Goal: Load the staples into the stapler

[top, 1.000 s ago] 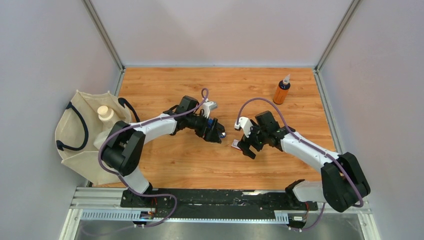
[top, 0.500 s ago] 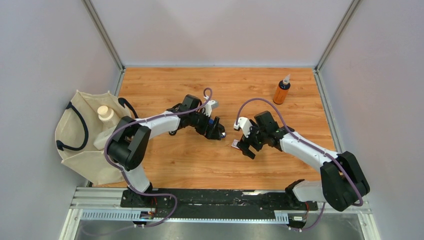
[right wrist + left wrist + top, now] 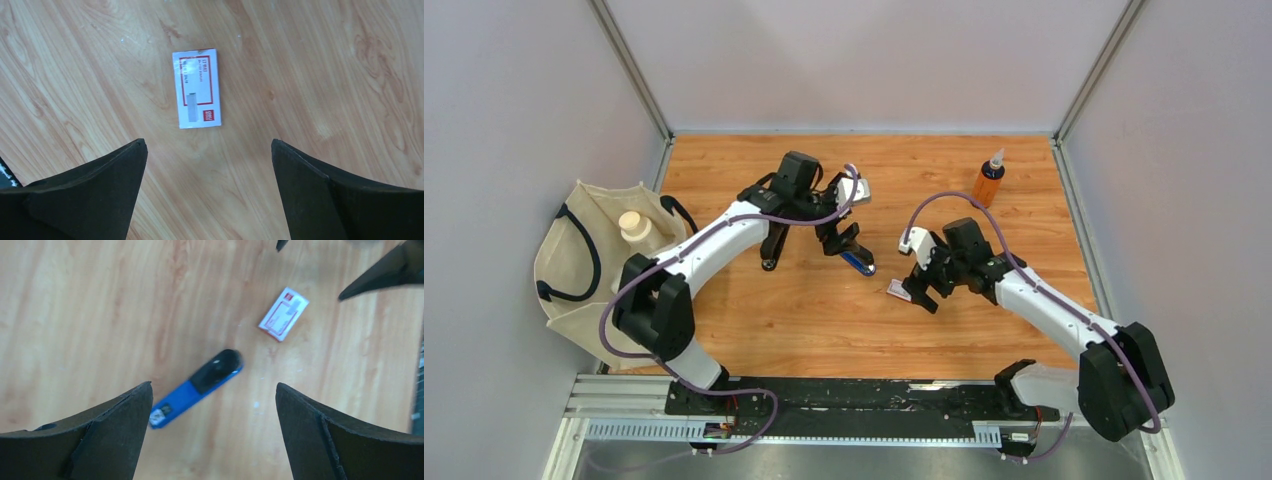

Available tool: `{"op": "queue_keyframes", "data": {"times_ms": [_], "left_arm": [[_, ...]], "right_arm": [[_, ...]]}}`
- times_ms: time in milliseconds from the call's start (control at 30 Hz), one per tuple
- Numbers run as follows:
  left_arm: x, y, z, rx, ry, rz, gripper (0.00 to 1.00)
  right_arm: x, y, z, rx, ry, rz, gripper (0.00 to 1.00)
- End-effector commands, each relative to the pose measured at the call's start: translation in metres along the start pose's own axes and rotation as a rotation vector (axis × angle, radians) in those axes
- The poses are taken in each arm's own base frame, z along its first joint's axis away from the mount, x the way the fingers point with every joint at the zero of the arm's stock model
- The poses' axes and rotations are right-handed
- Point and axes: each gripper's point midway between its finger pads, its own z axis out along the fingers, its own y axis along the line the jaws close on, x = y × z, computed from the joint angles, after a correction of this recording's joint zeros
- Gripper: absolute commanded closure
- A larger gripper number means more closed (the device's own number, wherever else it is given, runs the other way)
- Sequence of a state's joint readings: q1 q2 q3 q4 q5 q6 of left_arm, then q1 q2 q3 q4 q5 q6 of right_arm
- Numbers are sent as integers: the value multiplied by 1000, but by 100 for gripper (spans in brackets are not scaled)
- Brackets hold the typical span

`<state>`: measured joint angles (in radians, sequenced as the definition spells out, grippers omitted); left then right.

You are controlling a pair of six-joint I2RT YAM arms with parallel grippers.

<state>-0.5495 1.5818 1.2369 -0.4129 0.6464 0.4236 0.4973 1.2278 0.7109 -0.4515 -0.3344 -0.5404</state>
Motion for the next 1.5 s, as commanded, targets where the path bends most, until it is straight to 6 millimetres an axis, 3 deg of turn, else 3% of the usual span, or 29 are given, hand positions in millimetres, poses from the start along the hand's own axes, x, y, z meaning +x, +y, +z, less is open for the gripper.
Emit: {"op": "queue_keyframes", "data": {"times_ms": [0, 267, 533, 833, 1167, 1300, 1467], "left_arm": [[27, 12, 7, 102, 141, 376, 0], [52, 35, 38, 170, 316, 634, 0], [63, 24, 60, 237, 328, 667, 1], [78, 14, 78, 280, 369, 672, 17], [80, 21, 91, 246, 383, 635, 47], [71, 21, 90, 227, 374, 595, 74], [59, 20, 82, 194, 360, 548, 82]], "right_arm": [[-24, -18, -20, 40, -90, 1, 0], [-21, -32, -34, 83, -114, 37, 0], [-22, -39, -43, 114, -136, 41, 0], [-24, -41, -48, 130, -149, 39, 0], [-25, -43, -54, 148, -167, 35, 0], [-26, -43, -54, 146, -168, 33, 0], [-26, -41, -55, 138, -174, 32, 0]]}}
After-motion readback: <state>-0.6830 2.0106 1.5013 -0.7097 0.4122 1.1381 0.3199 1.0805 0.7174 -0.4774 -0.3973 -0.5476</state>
